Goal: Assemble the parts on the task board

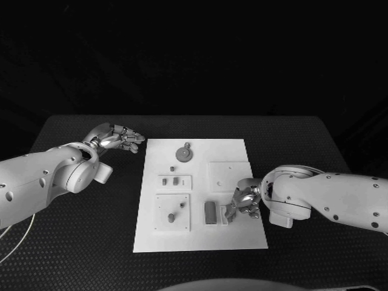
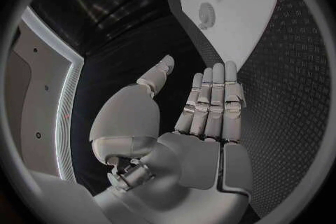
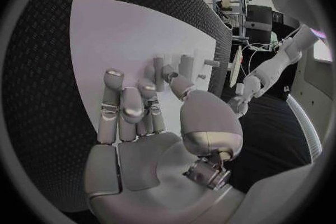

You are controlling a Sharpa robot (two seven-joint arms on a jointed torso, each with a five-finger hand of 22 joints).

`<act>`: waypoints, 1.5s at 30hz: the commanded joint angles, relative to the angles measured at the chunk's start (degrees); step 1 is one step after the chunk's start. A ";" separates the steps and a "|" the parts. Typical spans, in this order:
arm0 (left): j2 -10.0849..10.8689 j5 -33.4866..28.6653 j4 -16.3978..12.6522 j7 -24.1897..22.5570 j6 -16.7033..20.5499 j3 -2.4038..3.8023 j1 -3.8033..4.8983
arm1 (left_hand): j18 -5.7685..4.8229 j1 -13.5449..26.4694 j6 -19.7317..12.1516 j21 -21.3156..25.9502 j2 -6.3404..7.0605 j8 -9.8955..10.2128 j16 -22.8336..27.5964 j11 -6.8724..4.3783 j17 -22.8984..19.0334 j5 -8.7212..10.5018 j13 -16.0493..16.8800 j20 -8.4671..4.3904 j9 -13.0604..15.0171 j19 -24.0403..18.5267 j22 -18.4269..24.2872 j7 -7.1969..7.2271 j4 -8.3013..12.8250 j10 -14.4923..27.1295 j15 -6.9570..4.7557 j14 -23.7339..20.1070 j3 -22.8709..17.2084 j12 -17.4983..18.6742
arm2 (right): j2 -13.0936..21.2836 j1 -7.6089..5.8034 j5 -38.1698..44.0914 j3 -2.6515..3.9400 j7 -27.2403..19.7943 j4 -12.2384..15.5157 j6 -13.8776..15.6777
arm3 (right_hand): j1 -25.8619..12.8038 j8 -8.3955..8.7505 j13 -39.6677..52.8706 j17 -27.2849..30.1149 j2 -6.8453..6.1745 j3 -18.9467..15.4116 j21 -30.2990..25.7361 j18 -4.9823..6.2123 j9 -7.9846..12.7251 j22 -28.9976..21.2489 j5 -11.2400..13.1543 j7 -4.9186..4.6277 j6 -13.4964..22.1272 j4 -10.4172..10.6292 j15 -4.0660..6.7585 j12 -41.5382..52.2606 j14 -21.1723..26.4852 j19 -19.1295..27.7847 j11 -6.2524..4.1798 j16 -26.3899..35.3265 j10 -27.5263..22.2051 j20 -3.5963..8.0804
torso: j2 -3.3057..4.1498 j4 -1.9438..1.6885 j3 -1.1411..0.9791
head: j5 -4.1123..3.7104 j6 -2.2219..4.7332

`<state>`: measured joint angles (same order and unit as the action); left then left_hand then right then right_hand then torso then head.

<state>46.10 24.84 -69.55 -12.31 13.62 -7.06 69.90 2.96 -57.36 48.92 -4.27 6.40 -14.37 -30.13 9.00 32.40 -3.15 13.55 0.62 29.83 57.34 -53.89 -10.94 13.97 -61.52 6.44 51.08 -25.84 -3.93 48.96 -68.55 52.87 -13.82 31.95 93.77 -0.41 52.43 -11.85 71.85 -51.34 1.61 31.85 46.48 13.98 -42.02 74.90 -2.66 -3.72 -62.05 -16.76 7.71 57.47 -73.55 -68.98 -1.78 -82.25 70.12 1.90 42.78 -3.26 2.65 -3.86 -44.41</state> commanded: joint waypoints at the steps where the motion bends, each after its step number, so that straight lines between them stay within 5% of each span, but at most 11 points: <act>1: -0.04 -0.27 -0.14 -0.46 -0.34 0.03 0.05 | 1.18 0.40 -0.18 0.17 0.24 -0.28 0.22 -0.08 0.10 0.26 -0.07 0.15 -0.10 -0.44 0.09 0.27 -0.03 -0.03 0.01 0.55 0.14 -0.05 | -0.38 0.19 0.14 0.00 -0.67 0.50 -0.71 | -0.20 0.09 -0.01 0.03 0.24 -0.33 0.05 1.02 0.03 1.03 -0.22 -0.64 0.32 -0.04 0.25 -0.12 -0.05 -0.21 -0.19 0.00 0.41 0.06 | -0.01 0.01 0.02 | 0.12 -0.07; 31: -0.02 -0.26 0.00 -0.18 -0.34 0.03 0.05 | 1.18 0.40 -0.22 0.17 0.26 -0.29 0.33 -0.07 0.24 0.26 -0.09 0.15 -0.12 -0.45 0.09 0.26 -0.03 -0.01 0.01 0.56 0.14 -0.04 | 0.89 0.28 0.02 0.04 -1.37 1.78 0.34 | -0.38 0.13 -0.06 0.12 0.22 -0.34 0.02 1.02 0.09 1.00 -0.22 -0.65 0.33 -0.06 0.24 -0.18 -0.03 -0.24 -0.18 0.04 0.37 0.08 | -0.02 0.03 -0.02 | 0.15 0.09; 38: -0.03 -0.26 -0.04 -0.18 -0.36 0.03 0.05 | 1.18 0.40 -0.23 0.17 0.27 -0.29 0.36 -0.07 0.26 0.26 -0.09 0.15 -0.13 -0.46 0.09 0.26 -0.02 -0.01 0.01 0.56 0.14 -0.04 | 0.78 0.28 0.64 0.03 -0.22 1.30 -3.25 | -0.89 0.24 -0.11 0.16 -0.06 -0.50 -0.04 1.02 0.18 0.97 -0.21 -0.72 0.45 0.02 0.21 -0.29 -0.04 -0.28 -0.13 0.08 0.29 0.07 | -0.01 0.06 0.01 | 0.07 0.07; 45: 0.00 -0.26 -0.07 -0.15 -0.36 0.03 0.05 | 1.18 0.40 -0.23 0.17 0.27 -0.30 0.38 -0.07 0.29 0.26 -0.09 0.15 -0.14 -0.46 0.09 0.26 -0.02 0.00 0.01 0.57 0.14 -0.04 | 0.49 0.27 2.97 0.02 0.12 0.82 -3.63 | -3.33 0.45 -0.20 0.32 -0.99 -0.68 -0.35 1.02 0.45 0.79 -0.21 -0.84 0.58 0.52 0.10 -0.46 -0.10 -0.47 0.00 0.28 0.11 -0.01 | -0.02 0.00 0.02 | 0.00 0.00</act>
<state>46.13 24.84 -69.49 -12.14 13.62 -7.06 69.90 3.51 -57.37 48.92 -4.27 6.40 -14.37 -30.13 9.00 32.60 -3.15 13.51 0.83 29.80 57.14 -53.89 -10.94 13.97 -61.52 6.44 51.08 -25.85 -3.93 49.52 -68.34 53.92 -13.78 31.83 94.60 -2.04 49.70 -11.66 71.72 -51.10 0.52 31.30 46.48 14.23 -41.67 74.90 -3.26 -3.90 -61.87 -16.51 7.51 57.24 -73.56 -69.02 -1.96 -82.25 69.94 1.91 42.75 -3.21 2.66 -3.84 -44.36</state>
